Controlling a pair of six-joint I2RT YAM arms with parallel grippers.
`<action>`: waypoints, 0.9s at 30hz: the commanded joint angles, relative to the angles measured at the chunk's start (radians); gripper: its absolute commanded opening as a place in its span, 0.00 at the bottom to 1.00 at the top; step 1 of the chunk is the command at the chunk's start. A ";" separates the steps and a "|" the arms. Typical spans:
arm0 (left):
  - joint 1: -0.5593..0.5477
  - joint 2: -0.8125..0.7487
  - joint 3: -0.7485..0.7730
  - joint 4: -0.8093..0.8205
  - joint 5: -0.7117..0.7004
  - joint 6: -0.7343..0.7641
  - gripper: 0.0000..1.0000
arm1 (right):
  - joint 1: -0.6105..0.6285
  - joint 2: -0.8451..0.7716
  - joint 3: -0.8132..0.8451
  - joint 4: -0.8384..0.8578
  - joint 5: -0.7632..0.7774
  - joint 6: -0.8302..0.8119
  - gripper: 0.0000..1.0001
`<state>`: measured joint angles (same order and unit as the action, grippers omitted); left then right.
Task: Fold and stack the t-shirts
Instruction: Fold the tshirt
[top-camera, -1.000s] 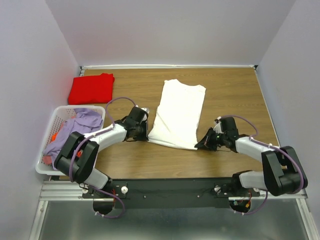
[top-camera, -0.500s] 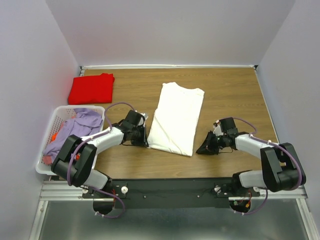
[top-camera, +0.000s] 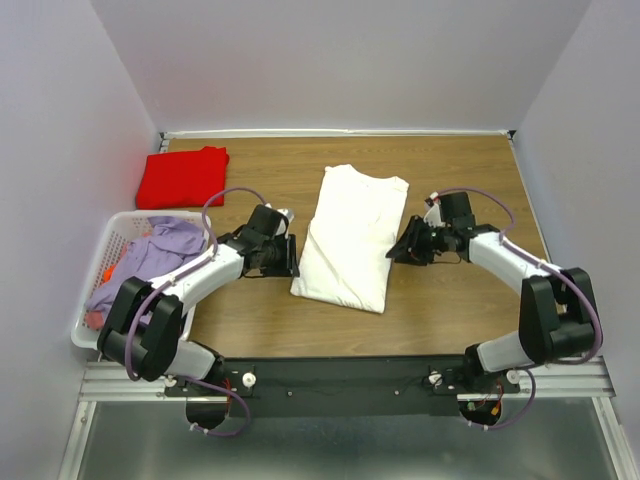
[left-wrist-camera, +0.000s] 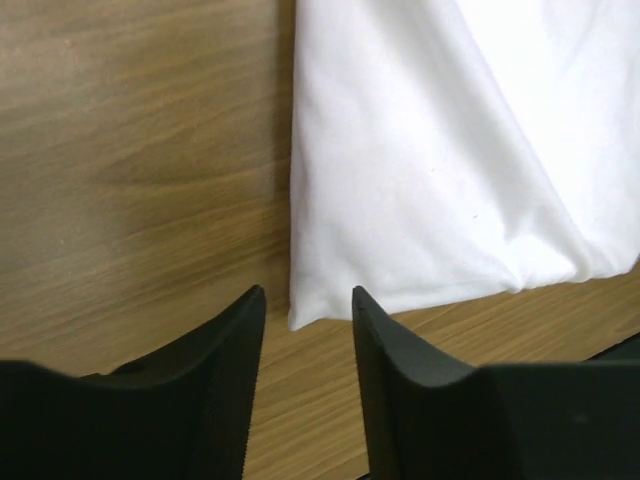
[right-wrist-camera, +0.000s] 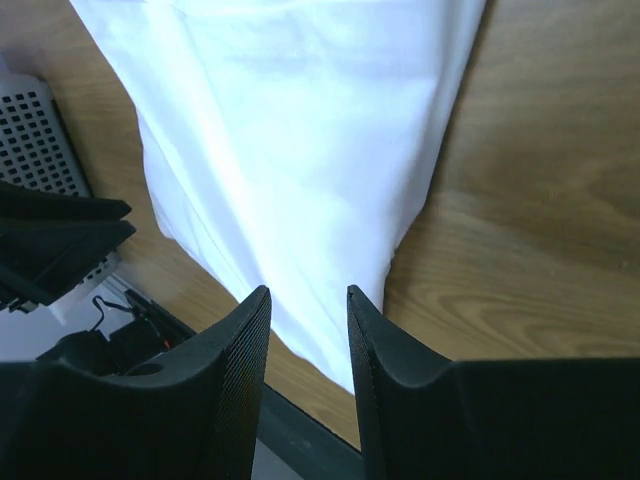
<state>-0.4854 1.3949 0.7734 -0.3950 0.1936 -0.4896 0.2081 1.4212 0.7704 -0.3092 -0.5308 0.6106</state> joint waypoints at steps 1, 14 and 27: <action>0.001 0.001 0.066 -0.005 -0.019 0.025 0.37 | -0.004 0.088 0.091 -0.002 -0.006 -0.051 0.43; -0.041 0.145 0.083 0.088 0.075 0.039 0.20 | 0.020 0.308 0.286 0.041 0.121 -0.144 0.42; -0.044 0.227 0.029 0.136 0.061 0.048 0.20 | 0.057 0.363 0.377 0.038 0.158 -0.377 0.43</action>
<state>-0.5251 1.6028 0.8371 -0.2710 0.2516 -0.4599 0.2440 1.7733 1.1034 -0.2787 -0.3813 0.3641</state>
